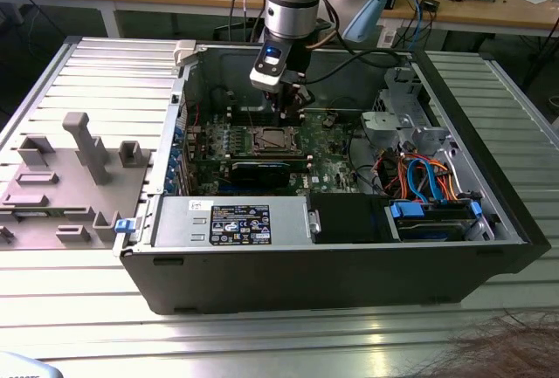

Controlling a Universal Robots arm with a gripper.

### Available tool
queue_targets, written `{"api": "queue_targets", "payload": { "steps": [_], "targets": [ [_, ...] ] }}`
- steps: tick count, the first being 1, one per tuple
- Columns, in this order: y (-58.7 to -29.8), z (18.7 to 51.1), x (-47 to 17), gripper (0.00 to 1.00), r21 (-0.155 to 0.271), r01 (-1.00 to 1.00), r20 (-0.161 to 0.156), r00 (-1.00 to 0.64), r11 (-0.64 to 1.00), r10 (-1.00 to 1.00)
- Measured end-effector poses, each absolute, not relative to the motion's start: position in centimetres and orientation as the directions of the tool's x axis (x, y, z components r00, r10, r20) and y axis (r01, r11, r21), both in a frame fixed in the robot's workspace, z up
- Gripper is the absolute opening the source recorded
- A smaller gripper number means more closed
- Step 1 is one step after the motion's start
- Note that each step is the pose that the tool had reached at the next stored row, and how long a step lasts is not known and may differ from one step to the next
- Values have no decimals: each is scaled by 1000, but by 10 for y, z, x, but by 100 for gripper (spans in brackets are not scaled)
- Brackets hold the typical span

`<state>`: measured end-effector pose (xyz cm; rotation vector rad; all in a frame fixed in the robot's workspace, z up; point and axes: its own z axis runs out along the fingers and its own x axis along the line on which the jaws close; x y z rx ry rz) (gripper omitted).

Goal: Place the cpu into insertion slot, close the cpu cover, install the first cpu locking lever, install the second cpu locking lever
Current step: 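Install the first cpu locking lever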

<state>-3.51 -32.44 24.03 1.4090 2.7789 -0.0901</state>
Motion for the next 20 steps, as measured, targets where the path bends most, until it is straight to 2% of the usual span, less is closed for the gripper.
{"api": "queue_targets", "payload": {
  "steps": [20],
  "targets": [
    [-324, 240, -35, 11, -40, 769, -48, -639, 638, 767]
  ]
}}
